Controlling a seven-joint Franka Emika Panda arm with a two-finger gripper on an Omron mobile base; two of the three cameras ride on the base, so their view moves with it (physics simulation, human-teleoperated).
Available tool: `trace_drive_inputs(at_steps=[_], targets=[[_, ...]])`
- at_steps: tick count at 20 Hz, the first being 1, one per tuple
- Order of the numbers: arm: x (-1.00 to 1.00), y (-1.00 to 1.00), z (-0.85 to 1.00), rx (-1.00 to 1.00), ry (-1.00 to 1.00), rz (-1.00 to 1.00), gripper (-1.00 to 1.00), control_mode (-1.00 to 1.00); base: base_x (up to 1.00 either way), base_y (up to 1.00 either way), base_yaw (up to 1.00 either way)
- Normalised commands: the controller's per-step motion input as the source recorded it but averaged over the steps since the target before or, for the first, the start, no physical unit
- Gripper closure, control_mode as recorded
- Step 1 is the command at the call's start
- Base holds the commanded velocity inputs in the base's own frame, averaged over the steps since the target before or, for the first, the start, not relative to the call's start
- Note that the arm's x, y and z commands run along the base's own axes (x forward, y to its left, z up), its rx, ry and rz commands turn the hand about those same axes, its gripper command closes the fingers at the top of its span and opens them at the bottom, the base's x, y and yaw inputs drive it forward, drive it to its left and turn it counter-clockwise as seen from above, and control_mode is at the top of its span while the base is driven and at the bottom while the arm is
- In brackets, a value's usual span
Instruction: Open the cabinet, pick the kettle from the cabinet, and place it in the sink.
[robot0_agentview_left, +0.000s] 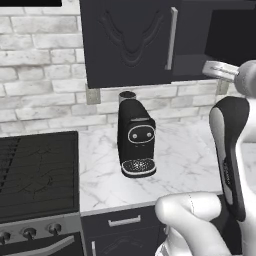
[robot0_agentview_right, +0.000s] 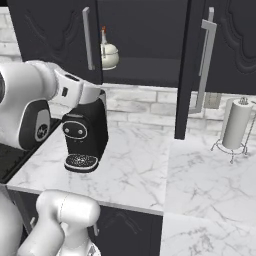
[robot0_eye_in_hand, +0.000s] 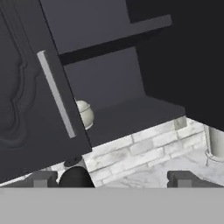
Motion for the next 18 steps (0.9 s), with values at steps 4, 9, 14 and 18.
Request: trace_drive_inputs(at_steps=[4, 9, 14, 18], targets=[[0.02, 0.52, 0.2, -0.23, 0.11, 0.3, -1.0, -1.0, 0.0, 0.0, 0.0], [0.18, 0.41, 0.17, -0.12, 0.04, 0.23, -1.0, -1.0, 0.0, 0.0, 0.0], [0.32, 0.34, 0.19, -0.1, 0.0, 0.08, -1.0, -1.0, 0.0, 0.0, 0.0], [0.34, 0.27, 0.14, -0.11, 0.0, 0.0, -1.0, -1.0, 0.0, 0.0, 0.0]])
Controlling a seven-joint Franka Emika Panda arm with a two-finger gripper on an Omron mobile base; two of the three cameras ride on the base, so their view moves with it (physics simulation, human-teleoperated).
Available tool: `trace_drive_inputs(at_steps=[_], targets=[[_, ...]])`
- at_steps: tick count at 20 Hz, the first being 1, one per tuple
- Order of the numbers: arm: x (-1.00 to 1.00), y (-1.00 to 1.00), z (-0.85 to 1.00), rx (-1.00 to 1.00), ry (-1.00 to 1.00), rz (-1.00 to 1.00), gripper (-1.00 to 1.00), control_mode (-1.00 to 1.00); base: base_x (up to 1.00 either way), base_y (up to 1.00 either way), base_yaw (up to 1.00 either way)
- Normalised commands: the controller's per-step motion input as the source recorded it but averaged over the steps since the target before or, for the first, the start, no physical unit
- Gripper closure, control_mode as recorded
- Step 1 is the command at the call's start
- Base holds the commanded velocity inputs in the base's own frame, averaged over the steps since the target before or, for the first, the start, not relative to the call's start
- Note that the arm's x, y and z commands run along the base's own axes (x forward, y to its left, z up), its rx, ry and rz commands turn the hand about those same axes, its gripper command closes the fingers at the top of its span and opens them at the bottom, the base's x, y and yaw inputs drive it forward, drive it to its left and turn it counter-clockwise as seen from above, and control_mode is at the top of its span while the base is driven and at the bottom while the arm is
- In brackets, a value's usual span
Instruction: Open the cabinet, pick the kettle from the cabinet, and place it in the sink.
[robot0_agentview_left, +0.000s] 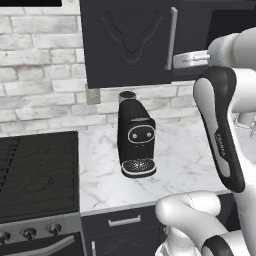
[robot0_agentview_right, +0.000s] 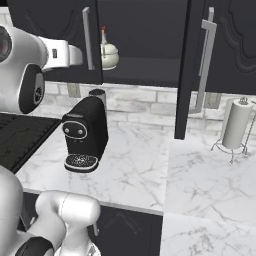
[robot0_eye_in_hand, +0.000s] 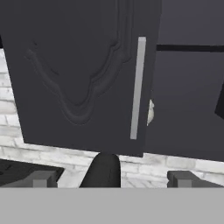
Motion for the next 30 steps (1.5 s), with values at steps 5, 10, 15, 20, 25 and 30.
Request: trace_drive_inputs(at_steps=[5, 10, 15, 20, 25, 30], targets=[[0.37, 0.13, 0.01, -0.17, 0.04, -0.01, -1.0, -1.0, 0.0, 0.0, 0.0], [0.4, 0.02, 0.0, -0.08, 0.09, -0.01, -1.0, -1.0, 0.0, 0.0, 0.0], [0.35, -0.05, 0.0, 0.0, 0.05, 0.0, -1.0, -1.0, 0.0, 0.0, 0.0], [0.36, -0.04, 0.0, 0.0, 0.06, 0.0, -1.0, -1.0, 0.0, 0.0, 0.0], [0.31, -0.09, -0.05, 0.0, 0.0, 0.0, -1.0, -1.0, 0.0, 0.0, 0.0], [0.37, -0.09, -0.04, 0.0, 0.0, 0.0, -1.0, -1.0, 0.0, 0.0, 0.0]])
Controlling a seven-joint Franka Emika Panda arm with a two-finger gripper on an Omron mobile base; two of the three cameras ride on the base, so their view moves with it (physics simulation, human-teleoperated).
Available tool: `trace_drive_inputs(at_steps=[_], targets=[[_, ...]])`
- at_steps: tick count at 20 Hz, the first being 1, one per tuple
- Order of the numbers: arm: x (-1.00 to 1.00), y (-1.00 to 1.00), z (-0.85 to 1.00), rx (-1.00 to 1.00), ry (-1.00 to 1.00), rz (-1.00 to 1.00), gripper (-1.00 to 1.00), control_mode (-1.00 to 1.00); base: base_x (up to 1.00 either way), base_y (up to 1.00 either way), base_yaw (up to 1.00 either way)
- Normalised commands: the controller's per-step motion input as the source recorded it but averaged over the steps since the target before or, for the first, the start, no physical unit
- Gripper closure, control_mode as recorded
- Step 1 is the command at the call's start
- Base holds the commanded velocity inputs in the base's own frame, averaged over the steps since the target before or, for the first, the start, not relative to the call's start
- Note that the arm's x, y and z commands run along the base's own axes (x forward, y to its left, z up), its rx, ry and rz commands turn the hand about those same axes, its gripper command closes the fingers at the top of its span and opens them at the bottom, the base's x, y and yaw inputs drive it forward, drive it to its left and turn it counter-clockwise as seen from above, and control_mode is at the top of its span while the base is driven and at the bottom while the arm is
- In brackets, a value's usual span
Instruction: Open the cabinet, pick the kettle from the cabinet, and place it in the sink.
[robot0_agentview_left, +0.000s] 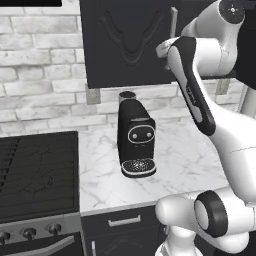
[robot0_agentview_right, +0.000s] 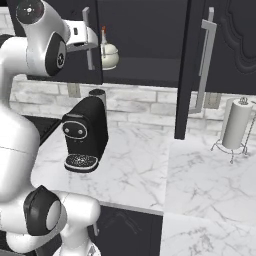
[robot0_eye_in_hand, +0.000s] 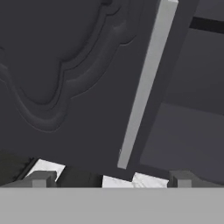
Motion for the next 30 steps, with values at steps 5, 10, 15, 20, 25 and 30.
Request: trace_drive_inputs(at_steps=[5, 10, 15, 20, 25, 30], targets=[[0.41, -0.01, -0.09, 0.0, 0.0, 0.0, -1.0, -1.0, 0.0, 0.0, 0.0], [0.46, 0.01, -0.09, 0.0, 0.0, 0.0, -1.0, -1.0, 0.0, 0.0, 0.0], [0.46, 0.03, -0.11, 0.0, 0.0, 0.0, -1.0, -1.0, 0.0, 0.0, 0.0], [0.48, 0.05, -0.1, 0.0, 0.0, 0.0, -1.0, -1.0, 0.0, 0.0, 0.0], [0.45, 0.05, -0.13, 0.0, 0.0, 0.0, 1.0, -1.0, 0.0, 0.0, 0.0], [0.39, 0.01, -0.15, 0.0, 0.0, 0.0, 1.0, -1.0, 0.0, 0.0, 0.0]])
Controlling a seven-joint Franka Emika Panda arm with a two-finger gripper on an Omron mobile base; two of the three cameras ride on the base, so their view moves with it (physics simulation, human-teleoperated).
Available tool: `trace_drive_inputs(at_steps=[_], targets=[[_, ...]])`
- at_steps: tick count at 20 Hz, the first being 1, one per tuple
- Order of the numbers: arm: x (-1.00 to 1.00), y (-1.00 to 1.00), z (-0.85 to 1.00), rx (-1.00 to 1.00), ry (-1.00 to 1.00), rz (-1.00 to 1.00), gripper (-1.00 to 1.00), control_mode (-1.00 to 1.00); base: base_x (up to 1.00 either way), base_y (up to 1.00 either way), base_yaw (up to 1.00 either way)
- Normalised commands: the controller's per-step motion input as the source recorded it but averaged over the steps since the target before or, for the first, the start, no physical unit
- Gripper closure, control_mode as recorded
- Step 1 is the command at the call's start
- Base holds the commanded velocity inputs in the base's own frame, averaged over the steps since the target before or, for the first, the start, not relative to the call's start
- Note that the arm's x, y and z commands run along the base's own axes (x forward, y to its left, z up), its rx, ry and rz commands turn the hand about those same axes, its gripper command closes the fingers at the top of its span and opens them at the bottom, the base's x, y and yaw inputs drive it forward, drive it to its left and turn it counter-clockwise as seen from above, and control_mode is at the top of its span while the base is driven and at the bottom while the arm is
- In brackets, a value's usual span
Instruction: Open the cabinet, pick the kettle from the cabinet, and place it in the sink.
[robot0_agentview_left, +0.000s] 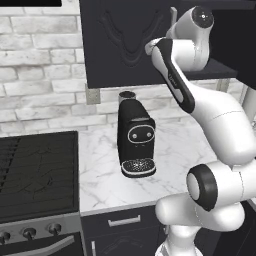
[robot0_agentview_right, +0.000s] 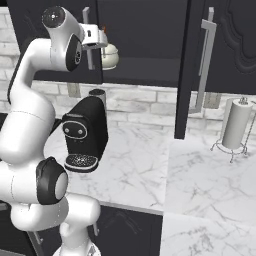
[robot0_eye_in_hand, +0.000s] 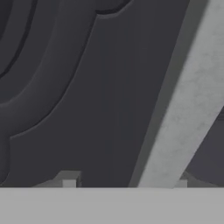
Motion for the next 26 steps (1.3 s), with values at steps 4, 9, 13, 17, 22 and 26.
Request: trace_drive_inputs(at_steps=[4, 9, 13, 17, 22, 26], targets=[[0.28, 0.02, -0.16, 0.0, 0.02, 0.0, 1.0, -1.0, 0.0, 0.0, 0.0], [0.01, 0.08, -0.19, 0.0, 0.0, 0.0, 1.0, -1.0, 0.0, 0.0, 0.0], [-0.16, 0.11, -0.17, 0.0, -0.01, 0.0, 1.0, -1.0, 0.0, 0.0, 0.0], [-0.28, 0.11, -0.1, 0.0, 0.0, 0.0, 1.0, -1.0, 0.0, 0.0, 0.0], [-0.47, 0.04, -0.03, 0.0, 0.0, 0.0, 1.0, -1.0, 0.0, 0.0, 0.0], [-0.62, 0.02, 0.0, 0.0, -0.01, 0.0, 1.0, -1.0, 0.0, 0.0, 0.0]])
